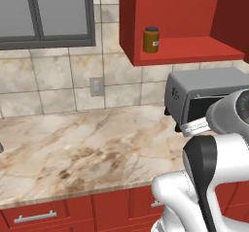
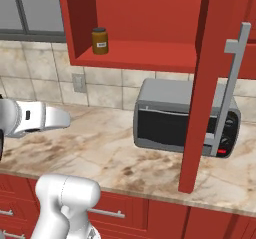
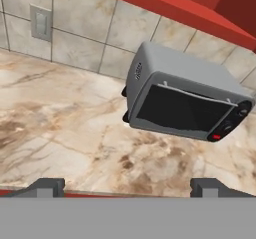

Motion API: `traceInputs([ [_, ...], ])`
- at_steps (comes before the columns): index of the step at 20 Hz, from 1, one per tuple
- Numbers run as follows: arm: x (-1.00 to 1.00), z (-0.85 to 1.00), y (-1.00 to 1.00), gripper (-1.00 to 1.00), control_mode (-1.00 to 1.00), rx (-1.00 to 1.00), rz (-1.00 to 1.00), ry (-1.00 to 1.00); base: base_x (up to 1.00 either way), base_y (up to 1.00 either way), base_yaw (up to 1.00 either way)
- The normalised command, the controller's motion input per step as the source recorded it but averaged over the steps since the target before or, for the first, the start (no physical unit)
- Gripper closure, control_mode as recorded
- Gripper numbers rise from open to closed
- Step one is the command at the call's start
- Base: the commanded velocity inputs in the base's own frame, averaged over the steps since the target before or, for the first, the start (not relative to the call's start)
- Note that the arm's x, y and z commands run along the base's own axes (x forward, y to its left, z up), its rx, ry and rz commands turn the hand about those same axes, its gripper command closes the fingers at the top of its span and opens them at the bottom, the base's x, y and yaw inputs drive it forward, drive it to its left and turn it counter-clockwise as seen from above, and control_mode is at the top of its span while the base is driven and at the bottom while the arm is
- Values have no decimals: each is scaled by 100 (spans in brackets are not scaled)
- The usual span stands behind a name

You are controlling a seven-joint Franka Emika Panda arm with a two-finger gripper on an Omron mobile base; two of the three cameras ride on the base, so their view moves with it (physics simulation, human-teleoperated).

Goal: Collect the turmeric, mayonnaise, and shaker from the cabinet and place them next to the stove.

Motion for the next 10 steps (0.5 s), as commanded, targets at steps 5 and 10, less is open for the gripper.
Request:
traceInputs([
  [5, 0, 0, 0, -100, 100, 0, 0, 0, 56, -35, 5],
  [10, 38, 6, -27, -100, -100, 1, 5, 1, 10, -2, 0],
])
